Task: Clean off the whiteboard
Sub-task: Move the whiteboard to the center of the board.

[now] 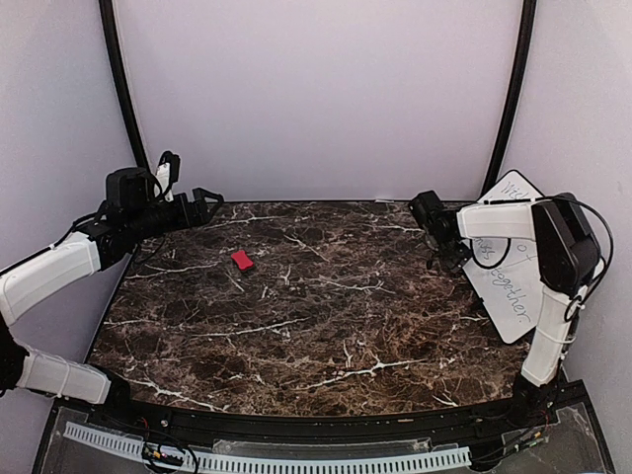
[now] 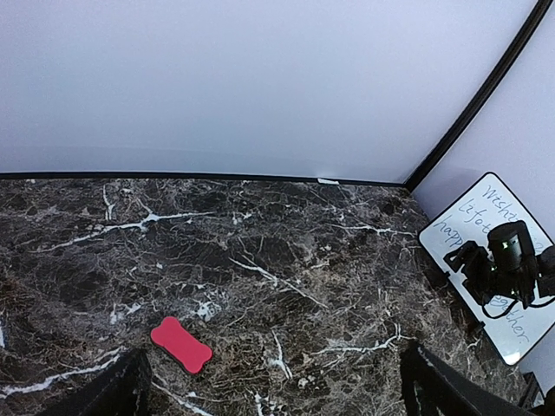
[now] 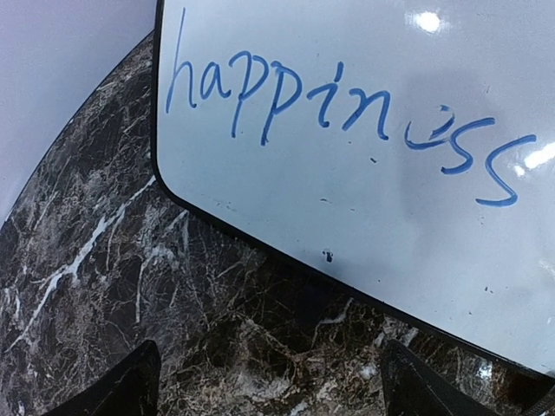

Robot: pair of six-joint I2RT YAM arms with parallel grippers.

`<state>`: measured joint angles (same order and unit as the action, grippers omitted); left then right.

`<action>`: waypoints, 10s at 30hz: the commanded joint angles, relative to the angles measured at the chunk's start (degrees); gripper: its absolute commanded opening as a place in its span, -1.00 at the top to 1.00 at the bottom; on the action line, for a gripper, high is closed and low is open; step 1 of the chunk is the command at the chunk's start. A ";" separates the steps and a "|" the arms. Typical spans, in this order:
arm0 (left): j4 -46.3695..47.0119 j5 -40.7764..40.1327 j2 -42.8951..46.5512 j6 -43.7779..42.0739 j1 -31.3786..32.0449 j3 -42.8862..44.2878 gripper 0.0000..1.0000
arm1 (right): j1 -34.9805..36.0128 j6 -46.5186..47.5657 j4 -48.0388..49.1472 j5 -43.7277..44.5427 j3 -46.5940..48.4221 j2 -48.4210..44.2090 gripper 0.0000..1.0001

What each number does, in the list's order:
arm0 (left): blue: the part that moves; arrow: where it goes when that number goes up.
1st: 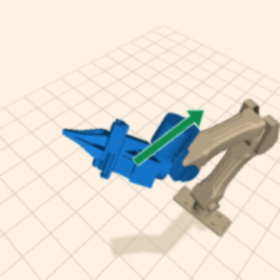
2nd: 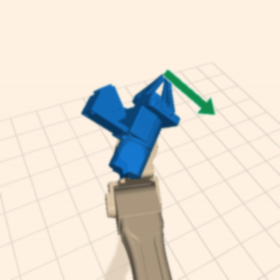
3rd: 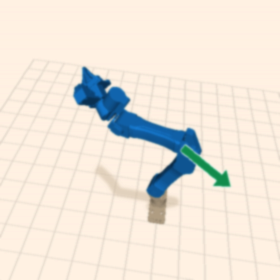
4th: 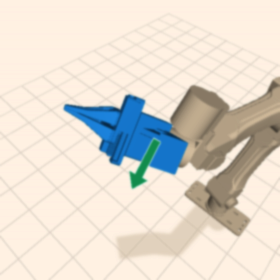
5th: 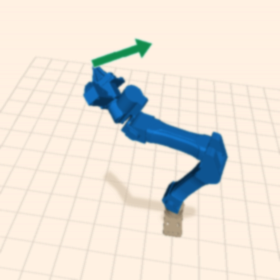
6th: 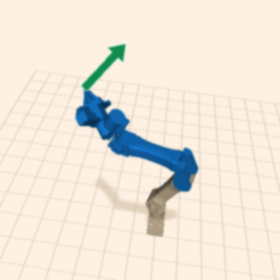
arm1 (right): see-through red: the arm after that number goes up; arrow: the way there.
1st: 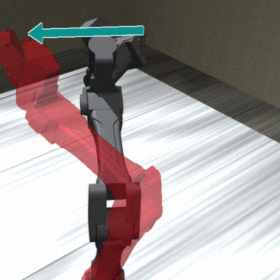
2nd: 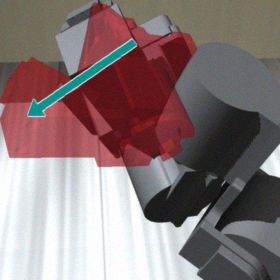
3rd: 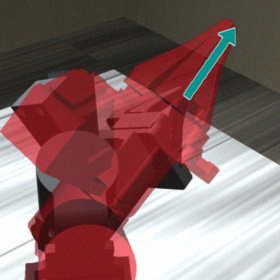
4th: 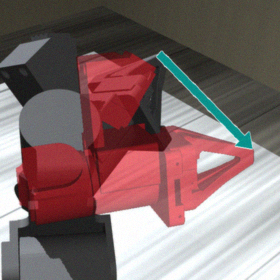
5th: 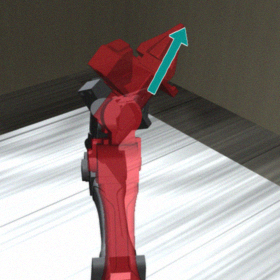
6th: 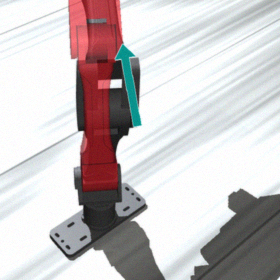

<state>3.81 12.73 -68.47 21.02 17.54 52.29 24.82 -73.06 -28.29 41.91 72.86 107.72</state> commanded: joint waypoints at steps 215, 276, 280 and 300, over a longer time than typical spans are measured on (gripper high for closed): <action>-1.74 -6.29 0.36 2.10 0.13 -0.71 -0.98 | 30.66 13.24 1.85 3.44 44.74 36.90 1.00; -1.39 -5.26 -0.16 2.08 -0.03 -0.79 -0.98 | 24.58 4.51 3.80 14.99 8.94 19.22 0.66; -1.31 -5.01 -0.25 2.10 0.04 -0.79 -0.98 | 24.58 4.59 3.75 15.43 8.62 18.82 0.98; -1.09 -4.63 -0.87 2.71 -0.01 -0.79 -0.98 | 32.61 -11.15 -12.18 13.72 10.54 18.47 1.00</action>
<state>2.87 7.88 -69.52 23.38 17.52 52.07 55.35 -79.24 -35.27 55.16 82.28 126.52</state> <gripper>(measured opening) 0.990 0.110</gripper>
